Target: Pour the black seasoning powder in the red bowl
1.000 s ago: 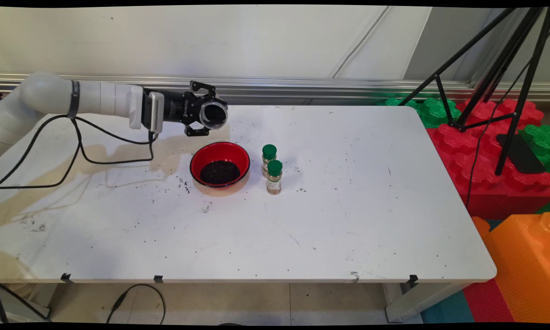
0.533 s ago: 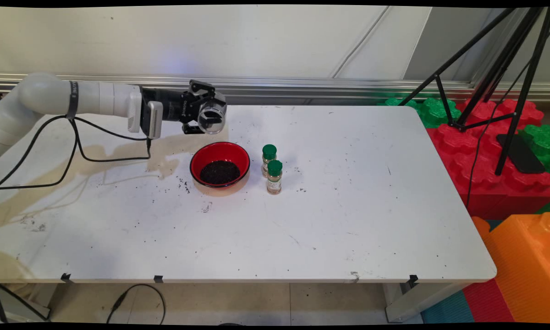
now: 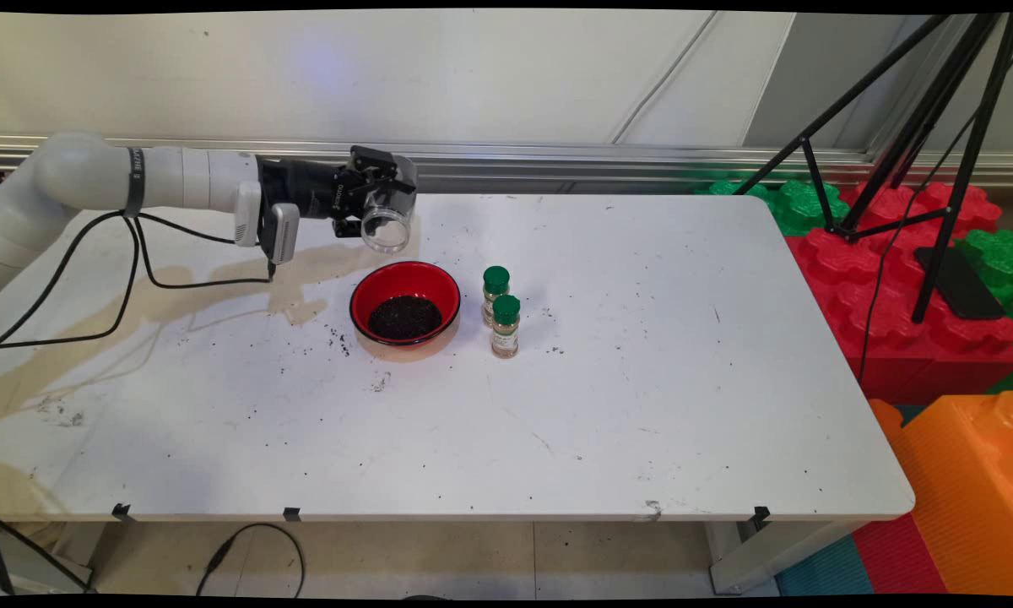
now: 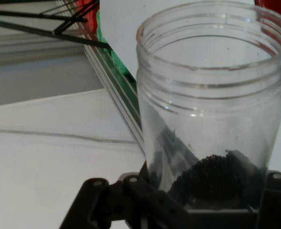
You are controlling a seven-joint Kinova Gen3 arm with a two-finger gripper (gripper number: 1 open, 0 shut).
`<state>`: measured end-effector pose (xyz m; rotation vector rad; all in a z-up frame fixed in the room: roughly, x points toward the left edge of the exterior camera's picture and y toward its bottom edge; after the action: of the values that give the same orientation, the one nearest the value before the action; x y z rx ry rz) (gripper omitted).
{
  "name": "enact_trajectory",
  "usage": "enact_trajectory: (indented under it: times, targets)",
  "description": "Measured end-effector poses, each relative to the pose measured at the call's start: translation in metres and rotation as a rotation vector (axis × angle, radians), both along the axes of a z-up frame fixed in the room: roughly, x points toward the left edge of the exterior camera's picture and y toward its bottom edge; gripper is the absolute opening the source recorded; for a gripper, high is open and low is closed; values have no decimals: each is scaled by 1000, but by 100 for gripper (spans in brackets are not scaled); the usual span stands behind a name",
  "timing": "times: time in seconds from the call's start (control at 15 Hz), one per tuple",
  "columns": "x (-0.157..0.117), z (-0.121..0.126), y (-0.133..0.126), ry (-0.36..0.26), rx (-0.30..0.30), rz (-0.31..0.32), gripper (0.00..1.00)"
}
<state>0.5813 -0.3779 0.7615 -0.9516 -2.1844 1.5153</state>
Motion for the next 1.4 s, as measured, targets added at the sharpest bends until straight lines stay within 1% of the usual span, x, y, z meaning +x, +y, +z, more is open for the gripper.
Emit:
enact_trajectory:
  times: [0.27, 0.47, 0.87, 1.4]
  targets:
    - [-2, 2, 0, -74, -70, -37, 0]
    - [-3, 2, -1, -115, -107, -55, 0]
    - [-6, 5, -1, -214, -202, -99, 0]
    - [-11, 10, 1, -302, -297, -146, 0]
